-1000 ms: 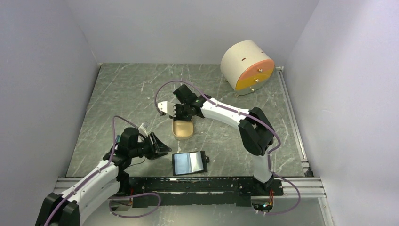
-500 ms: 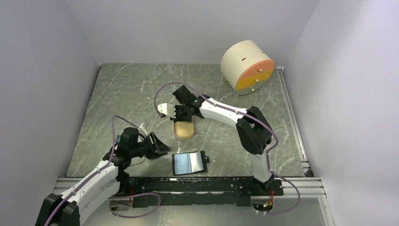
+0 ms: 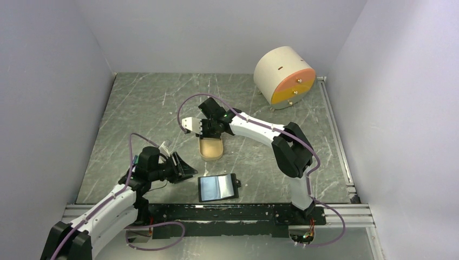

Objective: Put the credit cards into the card holder
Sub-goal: Pick up the credit card from the storage box.

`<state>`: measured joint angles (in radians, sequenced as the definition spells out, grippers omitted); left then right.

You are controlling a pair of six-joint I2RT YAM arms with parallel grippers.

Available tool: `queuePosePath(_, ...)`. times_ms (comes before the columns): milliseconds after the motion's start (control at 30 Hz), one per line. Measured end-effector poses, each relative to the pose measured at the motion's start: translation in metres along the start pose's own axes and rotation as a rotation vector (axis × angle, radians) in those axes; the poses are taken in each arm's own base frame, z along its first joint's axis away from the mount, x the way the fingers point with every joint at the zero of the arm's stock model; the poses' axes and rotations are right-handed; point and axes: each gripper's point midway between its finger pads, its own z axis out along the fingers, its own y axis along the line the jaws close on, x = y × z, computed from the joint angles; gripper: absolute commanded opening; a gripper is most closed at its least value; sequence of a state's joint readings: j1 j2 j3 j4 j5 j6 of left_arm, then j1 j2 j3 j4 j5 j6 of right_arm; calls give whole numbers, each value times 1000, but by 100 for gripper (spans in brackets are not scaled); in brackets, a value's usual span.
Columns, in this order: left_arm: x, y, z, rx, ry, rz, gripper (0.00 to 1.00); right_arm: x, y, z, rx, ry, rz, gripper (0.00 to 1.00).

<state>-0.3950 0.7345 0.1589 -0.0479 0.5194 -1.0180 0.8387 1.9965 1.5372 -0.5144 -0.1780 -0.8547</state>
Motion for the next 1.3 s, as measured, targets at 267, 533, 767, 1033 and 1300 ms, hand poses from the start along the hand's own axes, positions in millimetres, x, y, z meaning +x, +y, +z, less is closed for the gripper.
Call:
queuePosePath(267, 0, 0, 0, -1, 1, -2, 48, 1, -3, 0, 13, 7, -1, 18)
queuePosePath(533, 0, 0, 0, 1, 0, -2, 48, 2, -5, -1, 26, 17, -2, 18)
queuePosePath(767, 0, 0, 1, -1, 2, -5, 48, -2, -9, -9, 42, 6, -3, 13)
queuePosePath(1033, 0, 0, 1, 0, 1, -8, 49, -7, -4, -19, 23, -9, 12, 0)
queuePosePath(1300, 0, 0, 2, 1, 1, -10, 49, -27, -5, -44, 26, -89, 22, 0)
